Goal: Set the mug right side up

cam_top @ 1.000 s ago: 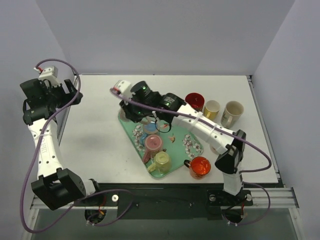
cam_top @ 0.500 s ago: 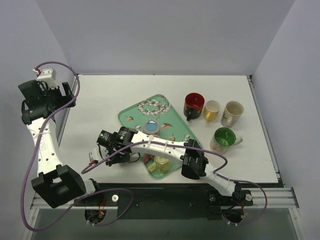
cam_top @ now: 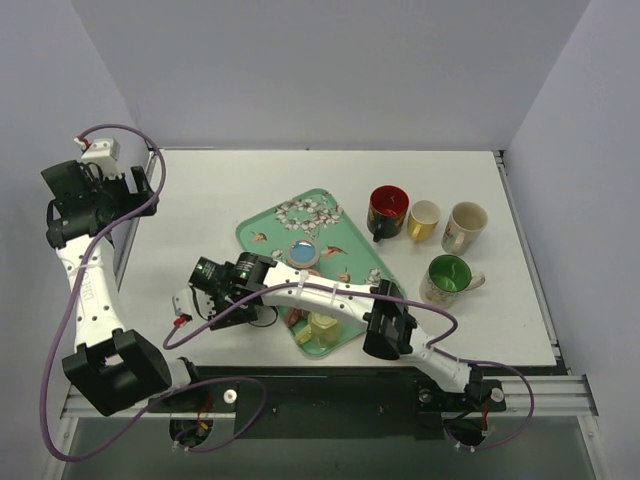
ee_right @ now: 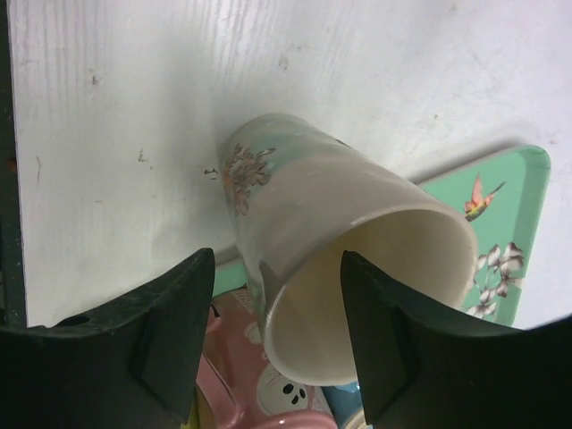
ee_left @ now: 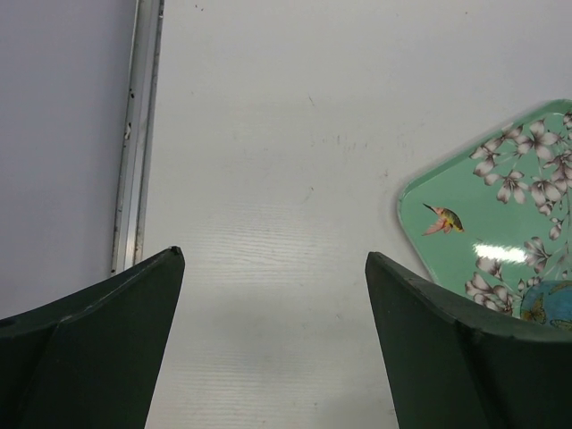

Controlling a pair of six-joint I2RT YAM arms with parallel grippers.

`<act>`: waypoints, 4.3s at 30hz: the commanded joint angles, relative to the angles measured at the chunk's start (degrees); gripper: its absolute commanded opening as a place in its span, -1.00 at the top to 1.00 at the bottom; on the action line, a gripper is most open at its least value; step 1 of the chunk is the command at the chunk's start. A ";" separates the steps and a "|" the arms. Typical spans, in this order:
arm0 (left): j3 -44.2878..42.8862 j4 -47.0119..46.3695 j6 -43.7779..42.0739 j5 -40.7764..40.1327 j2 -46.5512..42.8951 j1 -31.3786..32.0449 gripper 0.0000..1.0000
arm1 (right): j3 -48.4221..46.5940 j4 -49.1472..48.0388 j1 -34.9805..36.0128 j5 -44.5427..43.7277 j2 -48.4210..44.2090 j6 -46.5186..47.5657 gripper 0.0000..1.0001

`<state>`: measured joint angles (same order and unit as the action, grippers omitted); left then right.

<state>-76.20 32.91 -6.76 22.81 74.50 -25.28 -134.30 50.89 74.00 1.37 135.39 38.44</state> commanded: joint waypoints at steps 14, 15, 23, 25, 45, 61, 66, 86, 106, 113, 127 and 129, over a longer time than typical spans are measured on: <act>-0.53 0.05 -1.85 0.75 0.12 2.34 -0.88 | 12.82 -11.96 -10.34 -14.16 -29.37 -41.54 -0.99; -0.26 0.05 -1.85 0.75 0.21 2.43 -0.88 | 15.79 -11.96 -11.32 -16.29 -30.18 -44.38 -0.99; 1.93 -0.74 -1.94 0.13 -0.49 4.44 -0.89 | 18.65 -8.54 -16.43 -27.21 -24.15 -56.45 -1.00; 2.37 -0.82 -2.37 -0.22 -0.76 5.06 -0.89 | 15.92 -7.39 -16.34 -25.37 -20.63 -57.16 -1.00; 5.71 -2.58 -4.48 -0.40 -1.55 5.59 -0.89 | 20.63 -8.77 -21.70 -14.29 -11.02 -63.12 -1.00; 5.54 -2.67 -4.57 -0.13 -2.08 5.94 -0.89 | 24.00 -9.24 -22.49 -9.71 -10.15 -65.51 -0.60; 5.63 -2.67 -4.31 -0.04 -2.34 6.29 -0.89 | 23.38 -7.91 -23.72 -9.19 -10.06 -65.33 0.06; 3.17 0.40 -2.03 3.55 -0.76 16.66 -0.88 | 36.56 -31.88 -29.79 -13.67 -26.40 -65.24 1.00; 15.63 -34.81 70.71 29.05 3.81 20.26 -0.82 | 48.43 -58.00 -27.07 -32.20 -42.92 -57.87 1.00; 19.77 -46.75 85.49 25.80 3.46 27.38 -0.82 | 51.59 -68.28 -22.50 -41.17 -45.22 -51.90 1.00; 23.56 -50.04 95.62 22.10 5.92 32.22 -0.75 | 47.64 -75.68 -18.19 -45.57 -41.35 -48.11 1.00; 23.29 -50.92 96.50 22.89 5.92 32.31 -0.75 | 46.85 -76.82 -18.01 -46.10 -40.47 -47.23 1.00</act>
<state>-52.51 -13.80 86.91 45.74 80.53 6.50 -82.21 -14.48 55.57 -40.56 94.45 -10.28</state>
